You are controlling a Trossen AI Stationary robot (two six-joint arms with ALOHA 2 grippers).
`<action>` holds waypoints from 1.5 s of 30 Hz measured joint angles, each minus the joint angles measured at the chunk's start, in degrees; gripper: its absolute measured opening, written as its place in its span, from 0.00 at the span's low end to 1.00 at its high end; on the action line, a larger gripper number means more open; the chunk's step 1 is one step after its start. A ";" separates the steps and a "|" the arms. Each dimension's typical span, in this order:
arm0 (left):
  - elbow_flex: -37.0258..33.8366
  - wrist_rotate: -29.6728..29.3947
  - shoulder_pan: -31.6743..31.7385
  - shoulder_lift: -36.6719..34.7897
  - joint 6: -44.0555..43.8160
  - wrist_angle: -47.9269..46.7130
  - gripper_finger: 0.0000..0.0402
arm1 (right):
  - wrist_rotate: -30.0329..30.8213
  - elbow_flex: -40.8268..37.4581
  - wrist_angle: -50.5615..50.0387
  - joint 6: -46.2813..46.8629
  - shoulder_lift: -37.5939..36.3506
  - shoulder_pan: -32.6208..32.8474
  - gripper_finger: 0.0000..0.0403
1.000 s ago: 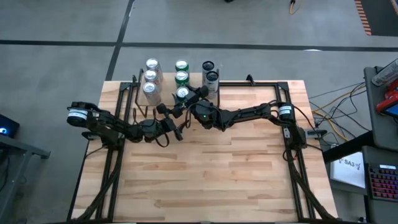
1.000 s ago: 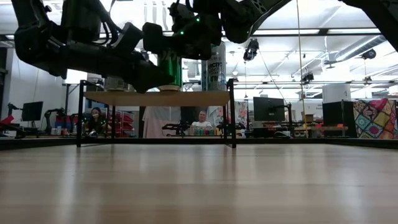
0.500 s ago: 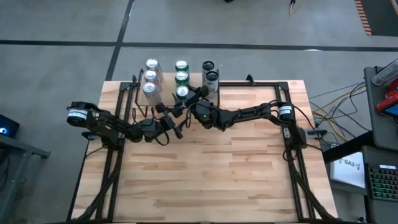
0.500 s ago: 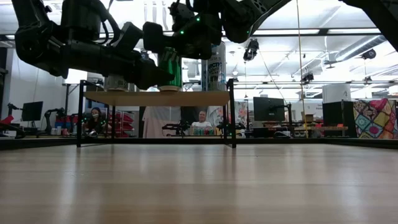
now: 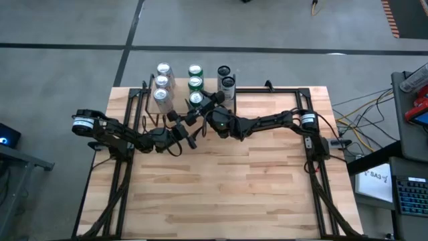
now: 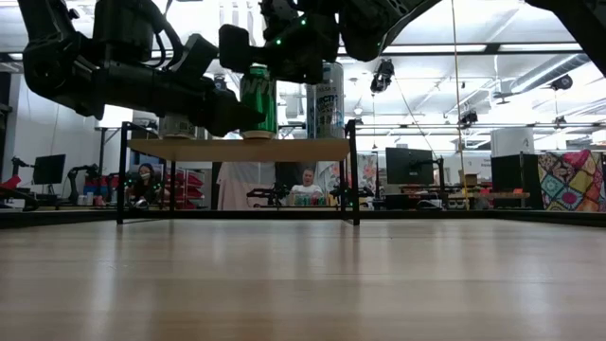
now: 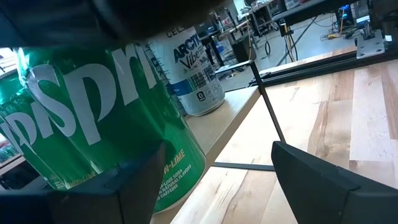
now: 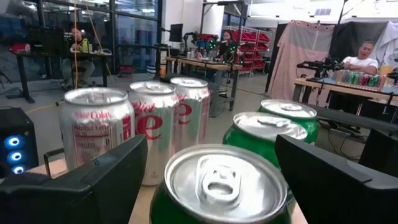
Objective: Place canned beverage on shelf
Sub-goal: Put the green soda can aligned with the other green soda cans on the shelf
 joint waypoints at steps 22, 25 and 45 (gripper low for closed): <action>0.15 -0.74 0.00 -0.02 -0.22 -0.01 0.69 | 0.28 0.00 4.04 -8.83 -3.56 4.00 0.85; 0.17 -0.79 0.00 -0.03 -0.22 -0.01 0.69 | 0.30 0.00 2.99 -10.80 -5.17 5.01 0.85; 0.22 -0.90 0.00 -0.04 -0.22 -0.02 0.69 | -4.81 -0.04 -43.83 10.02 -15.88 7.05 0.22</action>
